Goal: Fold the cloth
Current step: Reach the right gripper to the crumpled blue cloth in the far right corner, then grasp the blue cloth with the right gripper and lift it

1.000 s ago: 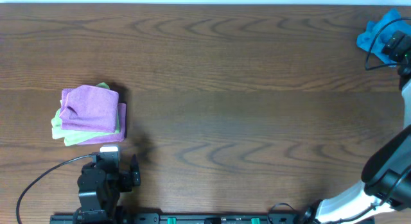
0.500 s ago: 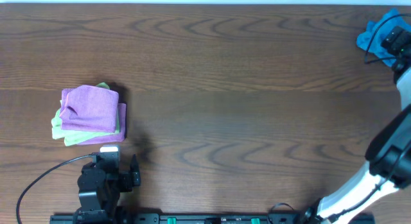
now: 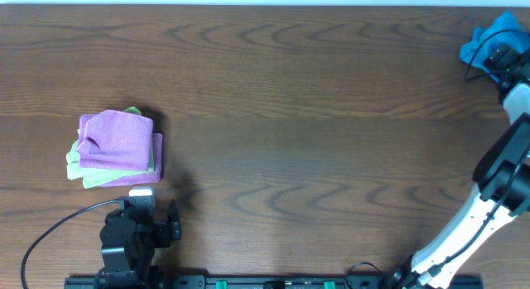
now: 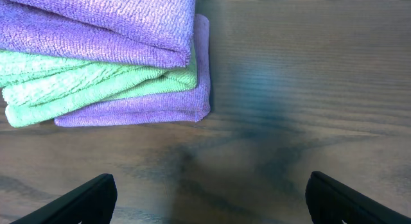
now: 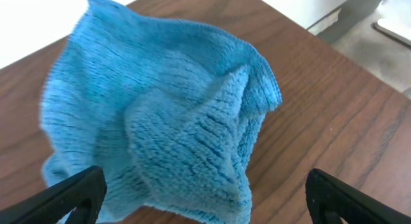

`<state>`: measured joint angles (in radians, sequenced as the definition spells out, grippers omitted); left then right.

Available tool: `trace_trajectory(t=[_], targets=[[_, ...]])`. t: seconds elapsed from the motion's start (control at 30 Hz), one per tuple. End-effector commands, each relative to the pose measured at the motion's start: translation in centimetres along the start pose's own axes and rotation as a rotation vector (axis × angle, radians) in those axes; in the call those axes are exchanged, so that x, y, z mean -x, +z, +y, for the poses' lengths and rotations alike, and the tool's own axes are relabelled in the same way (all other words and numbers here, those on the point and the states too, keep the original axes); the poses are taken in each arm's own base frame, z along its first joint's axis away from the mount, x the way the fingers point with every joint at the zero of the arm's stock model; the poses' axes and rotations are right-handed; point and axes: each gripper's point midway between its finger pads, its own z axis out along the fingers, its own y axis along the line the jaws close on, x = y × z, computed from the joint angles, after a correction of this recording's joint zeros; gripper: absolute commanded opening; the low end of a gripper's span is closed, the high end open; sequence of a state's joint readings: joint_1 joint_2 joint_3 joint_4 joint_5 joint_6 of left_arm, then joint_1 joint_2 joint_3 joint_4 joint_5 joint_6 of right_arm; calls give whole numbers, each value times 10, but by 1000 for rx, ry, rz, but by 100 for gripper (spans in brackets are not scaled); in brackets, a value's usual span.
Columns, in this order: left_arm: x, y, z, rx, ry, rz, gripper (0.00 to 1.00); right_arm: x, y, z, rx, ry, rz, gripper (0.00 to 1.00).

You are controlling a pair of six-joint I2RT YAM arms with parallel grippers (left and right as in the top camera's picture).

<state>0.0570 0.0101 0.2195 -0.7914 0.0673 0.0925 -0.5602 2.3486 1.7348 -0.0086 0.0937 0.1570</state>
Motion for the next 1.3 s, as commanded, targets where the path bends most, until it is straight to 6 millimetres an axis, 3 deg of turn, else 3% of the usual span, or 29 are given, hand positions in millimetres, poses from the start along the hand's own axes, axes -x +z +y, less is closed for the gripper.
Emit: trace_trajectory(t=[0.0, 0.13, 0.4, 0.57, 0.63, 0.67, 0.8, 0.93, 1.07, 1.27], targets=[[-20, 7, -2, -10, -18, 64, 95, -4, 11, -16, -27, 67, 0, 97], [-20, 7, -2, -10, -18, 64, 95, -17, 22, -24, -29, 94, 22, 95], [-20, 7, -2, -10, -18, 64, 95, -30, 29, -19, 15, 97, 46, 76], [-20, 7, -2, -10, -18, 64, 95, -32, 29, -14, 44, 97, 56, 30], [-20, 7, -2, -10, -18, 64, 95, -32, 29, -13, 46, 96, 56, 4], [-20, 7, -2, -10, -18, 64, 95, -32, 29, -10, 53, 95, 57, 1], [-20, 7, -2, -10, -18, 64, 95, -26, 18, 6, 84, 79, 69, 1], [-20, 7, -2, -10, -18, 64, 95, -10, -8, 23, 75, 31, 80, 1], [-20, 7, -2, -10, -18, 64, 95, -1, -45, 43, 79, -43, 130, 1], [-20, 7, -2, -10, -18, 64, 95, 7, -117, 77, 110, -109, 214, 1]])
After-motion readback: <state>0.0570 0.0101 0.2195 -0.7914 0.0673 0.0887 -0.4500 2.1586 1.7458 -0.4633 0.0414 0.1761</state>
